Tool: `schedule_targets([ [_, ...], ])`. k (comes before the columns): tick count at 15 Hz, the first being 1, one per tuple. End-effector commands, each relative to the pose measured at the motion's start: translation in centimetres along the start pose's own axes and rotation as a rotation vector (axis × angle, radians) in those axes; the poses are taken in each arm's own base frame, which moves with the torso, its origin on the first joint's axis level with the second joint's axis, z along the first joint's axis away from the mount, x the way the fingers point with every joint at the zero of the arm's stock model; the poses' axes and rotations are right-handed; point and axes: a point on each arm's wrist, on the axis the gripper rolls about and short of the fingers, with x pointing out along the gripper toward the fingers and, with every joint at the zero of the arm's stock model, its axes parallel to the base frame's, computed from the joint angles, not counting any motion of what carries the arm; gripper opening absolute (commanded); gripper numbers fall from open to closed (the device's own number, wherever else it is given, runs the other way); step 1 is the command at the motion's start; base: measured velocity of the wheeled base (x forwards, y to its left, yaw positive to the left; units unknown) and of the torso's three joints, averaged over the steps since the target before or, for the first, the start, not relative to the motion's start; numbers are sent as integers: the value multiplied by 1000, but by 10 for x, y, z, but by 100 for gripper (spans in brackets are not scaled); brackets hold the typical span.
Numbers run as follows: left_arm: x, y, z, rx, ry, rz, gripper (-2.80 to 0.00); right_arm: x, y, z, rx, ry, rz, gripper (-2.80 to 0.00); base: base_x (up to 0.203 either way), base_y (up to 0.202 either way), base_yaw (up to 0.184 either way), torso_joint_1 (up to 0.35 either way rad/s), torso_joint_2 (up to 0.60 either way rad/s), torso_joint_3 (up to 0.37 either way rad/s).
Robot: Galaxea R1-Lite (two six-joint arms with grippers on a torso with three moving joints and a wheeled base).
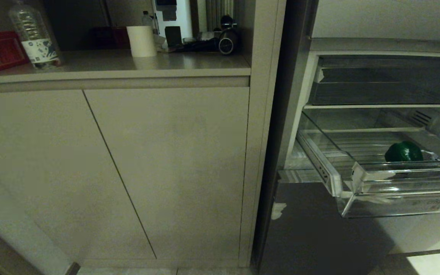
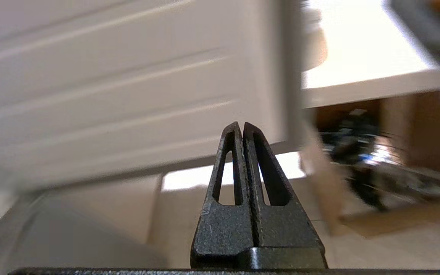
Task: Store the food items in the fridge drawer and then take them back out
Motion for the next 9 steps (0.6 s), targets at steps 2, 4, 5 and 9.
schedule_targets([
  [2, 0, 0, 0, 0, 1, 0, -280, 17, -40, 2, 71, 11, -132, -280, 0, 0, 0, 0, 0, 0],
  [4, 0, 0, 0, 0, 1, 0, -280, 31, -56, 8, 68, -21, -146, 0, 0, 0, 0, 0, 0, 0],
  [5, 0, 0, 0, 0, 1, 0, -280, 40, -63, 13, 61, -42, -149, 0, 0, 0, 0, 0, 0, 0],
  [9, 0, 0, 0, 0, 2, 0, -280, 81, -93, 27, 60, -53, -183, 0, 0, 0, 0, 0, 0, 0],
])
